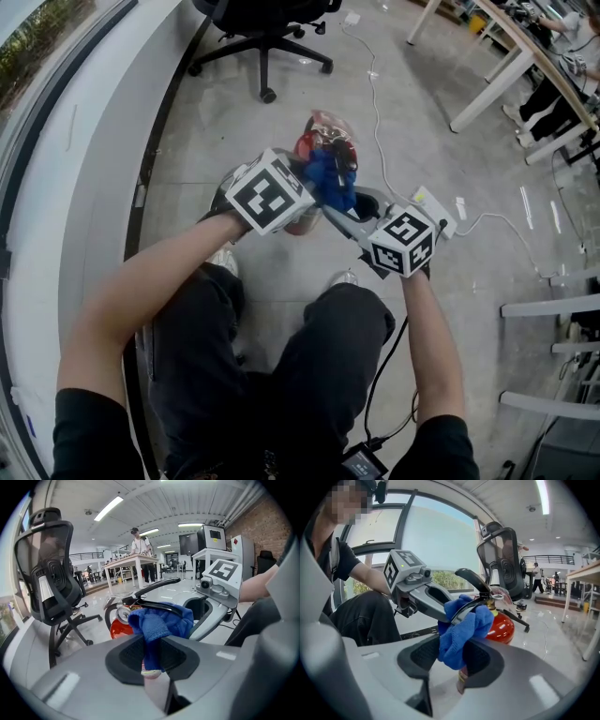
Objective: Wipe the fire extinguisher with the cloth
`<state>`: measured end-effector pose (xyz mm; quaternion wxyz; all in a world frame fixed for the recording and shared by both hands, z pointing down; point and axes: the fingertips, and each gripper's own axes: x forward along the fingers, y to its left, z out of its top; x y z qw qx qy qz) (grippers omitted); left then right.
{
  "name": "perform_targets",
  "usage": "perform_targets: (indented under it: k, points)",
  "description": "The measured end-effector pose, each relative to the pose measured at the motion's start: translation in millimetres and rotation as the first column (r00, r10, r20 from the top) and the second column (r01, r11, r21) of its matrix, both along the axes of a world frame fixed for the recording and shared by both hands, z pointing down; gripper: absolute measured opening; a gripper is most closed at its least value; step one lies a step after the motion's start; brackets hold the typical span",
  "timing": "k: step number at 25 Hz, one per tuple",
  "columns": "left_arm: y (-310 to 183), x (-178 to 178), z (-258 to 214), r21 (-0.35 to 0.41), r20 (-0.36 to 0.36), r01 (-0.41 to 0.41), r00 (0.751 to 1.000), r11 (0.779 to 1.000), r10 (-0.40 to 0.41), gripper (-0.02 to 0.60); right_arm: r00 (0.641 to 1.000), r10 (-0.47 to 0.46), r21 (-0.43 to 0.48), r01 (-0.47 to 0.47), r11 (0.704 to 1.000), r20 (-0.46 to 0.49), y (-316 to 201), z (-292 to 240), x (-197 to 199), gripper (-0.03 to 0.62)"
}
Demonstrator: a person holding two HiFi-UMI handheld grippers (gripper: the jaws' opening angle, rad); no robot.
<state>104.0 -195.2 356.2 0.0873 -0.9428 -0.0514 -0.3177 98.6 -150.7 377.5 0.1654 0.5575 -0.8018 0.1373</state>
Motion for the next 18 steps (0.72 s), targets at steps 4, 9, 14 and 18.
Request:
perform_targets:
  k: [4, 9, 14, 18]
  points:
    - [-11, -9, 3, 0.006, 0.036, 0.032, 0.999, 0.999, -0.033, 0.064, 0.999, 0.036, -0.021, -0.037, 0.999, -0.023, 9, 0, 10, 0.183]
    - [-37, -17, 4, 0.005, 0.034, 0.105, 0.994, 0.995, -0.105, 0.064, 0.994, 0.105, -0.01, -0.105, 0.994, -0.003, 20, -7, 28, 0.187]
    - [-62, -14, 1, -0.001, 0.018, 0.156, 0.988, 0.988, -0.156, 0.064, 0.99, 0.138, 0.019, -0.138, 0.99, -0.004, 22, -16, 39, 0.187]
    - [-79, 0, -9, 0.068, -0.017, 0.168, 0.986, 0.984, -0.167, 0.064, 0.983, 0.184, 0.037, -0.183, 0.982, -0.016, 22, -24, 55, 0.179]
